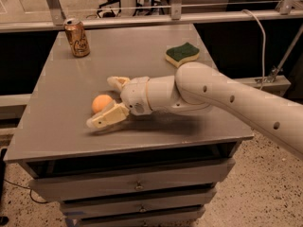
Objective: Pick orange
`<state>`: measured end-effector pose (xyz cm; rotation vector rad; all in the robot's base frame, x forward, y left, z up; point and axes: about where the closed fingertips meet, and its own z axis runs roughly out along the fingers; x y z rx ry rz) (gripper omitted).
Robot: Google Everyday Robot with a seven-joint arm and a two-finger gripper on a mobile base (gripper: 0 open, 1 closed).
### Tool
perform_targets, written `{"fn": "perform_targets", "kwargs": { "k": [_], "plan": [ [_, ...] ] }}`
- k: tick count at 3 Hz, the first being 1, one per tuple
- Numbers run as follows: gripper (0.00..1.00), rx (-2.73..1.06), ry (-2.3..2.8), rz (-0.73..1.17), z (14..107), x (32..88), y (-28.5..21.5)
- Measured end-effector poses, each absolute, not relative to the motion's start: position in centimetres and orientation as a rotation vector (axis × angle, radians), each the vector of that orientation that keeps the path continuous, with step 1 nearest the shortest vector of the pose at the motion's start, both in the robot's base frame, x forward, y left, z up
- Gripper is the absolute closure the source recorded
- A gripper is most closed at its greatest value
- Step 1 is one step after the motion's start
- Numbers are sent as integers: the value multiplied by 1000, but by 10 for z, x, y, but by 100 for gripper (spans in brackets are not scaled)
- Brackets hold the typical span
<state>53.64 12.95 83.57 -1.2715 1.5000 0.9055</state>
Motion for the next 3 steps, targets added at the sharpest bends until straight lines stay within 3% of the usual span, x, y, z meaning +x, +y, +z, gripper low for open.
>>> {"fn": "perform_targets", "kwargs": {
  "k": [3],
  "plan": [
    [87, -1234, 1435, 905, 858, 537, 103]
  ]
}}
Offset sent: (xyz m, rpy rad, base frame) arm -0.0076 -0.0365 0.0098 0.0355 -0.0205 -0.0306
